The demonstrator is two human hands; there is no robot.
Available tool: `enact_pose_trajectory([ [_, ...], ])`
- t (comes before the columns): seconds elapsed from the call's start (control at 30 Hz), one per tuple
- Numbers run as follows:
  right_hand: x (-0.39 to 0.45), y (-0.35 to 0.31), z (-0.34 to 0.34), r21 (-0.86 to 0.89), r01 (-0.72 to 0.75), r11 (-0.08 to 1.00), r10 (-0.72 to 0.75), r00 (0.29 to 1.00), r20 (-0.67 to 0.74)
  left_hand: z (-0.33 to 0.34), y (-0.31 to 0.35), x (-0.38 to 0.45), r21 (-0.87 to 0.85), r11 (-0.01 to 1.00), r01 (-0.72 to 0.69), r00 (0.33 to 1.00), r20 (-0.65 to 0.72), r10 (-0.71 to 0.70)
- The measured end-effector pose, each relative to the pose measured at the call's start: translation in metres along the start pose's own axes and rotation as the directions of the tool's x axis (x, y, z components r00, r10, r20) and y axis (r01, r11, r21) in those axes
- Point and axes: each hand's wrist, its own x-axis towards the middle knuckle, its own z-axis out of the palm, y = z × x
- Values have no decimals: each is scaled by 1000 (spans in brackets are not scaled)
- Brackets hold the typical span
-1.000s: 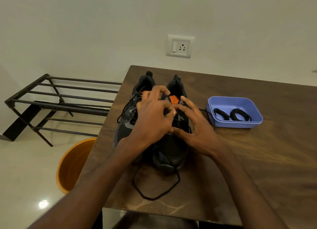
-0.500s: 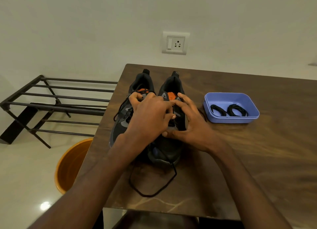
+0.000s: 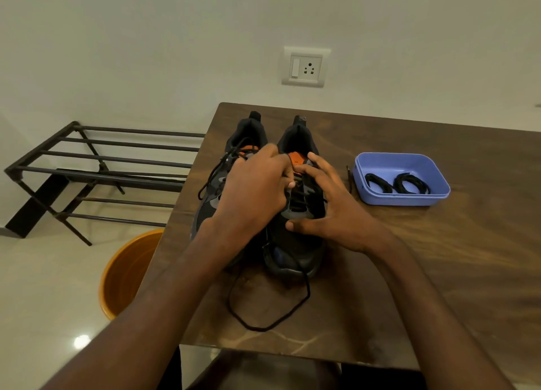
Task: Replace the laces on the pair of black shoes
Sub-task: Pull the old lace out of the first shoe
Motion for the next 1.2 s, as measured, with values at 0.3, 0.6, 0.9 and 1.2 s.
enact_pose_trajectory([
  [0.3,0,2,1,23,5,1000,-5,1000,-10,-21,5,2,-605,793,69,988,-68,-138],
  [0.6,1,1,1,-17,18,1000,-19,1000,-15,2,-8,3,120,977,-176,984,33,173],
  [0.9,1,-1,0,7,-1,1000,1,1000,-10,-40,-3,8,-866,470,171,870,-91,-484],
  [1.2,1,1,0,-10,0,1000,0,1000,-10,-5,-8,3,-62,997,-47,987,150,56],
])
